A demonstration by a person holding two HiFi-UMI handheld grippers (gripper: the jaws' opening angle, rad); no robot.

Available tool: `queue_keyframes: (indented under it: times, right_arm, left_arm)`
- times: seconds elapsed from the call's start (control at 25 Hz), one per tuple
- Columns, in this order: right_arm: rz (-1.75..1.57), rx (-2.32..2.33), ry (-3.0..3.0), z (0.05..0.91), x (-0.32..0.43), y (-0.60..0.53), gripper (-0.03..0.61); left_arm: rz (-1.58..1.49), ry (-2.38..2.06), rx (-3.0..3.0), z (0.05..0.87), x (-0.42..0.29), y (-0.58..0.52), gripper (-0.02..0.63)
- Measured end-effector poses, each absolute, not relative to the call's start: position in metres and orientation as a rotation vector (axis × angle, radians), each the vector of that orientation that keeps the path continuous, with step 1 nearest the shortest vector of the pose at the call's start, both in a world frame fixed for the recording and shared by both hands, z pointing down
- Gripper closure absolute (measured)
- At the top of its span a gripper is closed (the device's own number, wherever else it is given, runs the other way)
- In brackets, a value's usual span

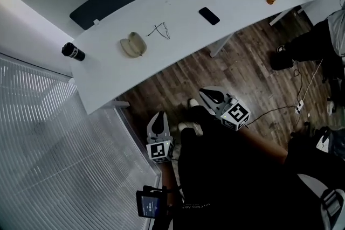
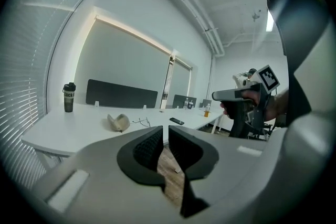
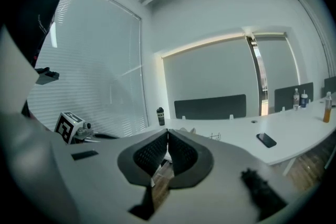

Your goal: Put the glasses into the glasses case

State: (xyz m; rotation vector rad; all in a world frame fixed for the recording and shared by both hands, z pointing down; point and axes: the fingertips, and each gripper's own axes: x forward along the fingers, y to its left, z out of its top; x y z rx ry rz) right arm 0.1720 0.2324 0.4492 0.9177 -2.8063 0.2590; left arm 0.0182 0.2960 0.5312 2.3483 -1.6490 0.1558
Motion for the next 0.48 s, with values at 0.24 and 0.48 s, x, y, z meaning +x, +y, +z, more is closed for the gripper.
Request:
queue_keyframes:
  times: [0.24,0.48]
  right_arm:
    - [0.347,0.801,-2.838,0.471,0.167,0.185,0.571]
    - [0.410,0.719,-2.902,0.474,0.163,0.125,0.571]
  left_arm:
    - [0.142,-1.694,2.302,0.528,0.023,0.252,0.549]
    - [0.177,-1.706,2.257,0.523,0.037,0.191,0.514]
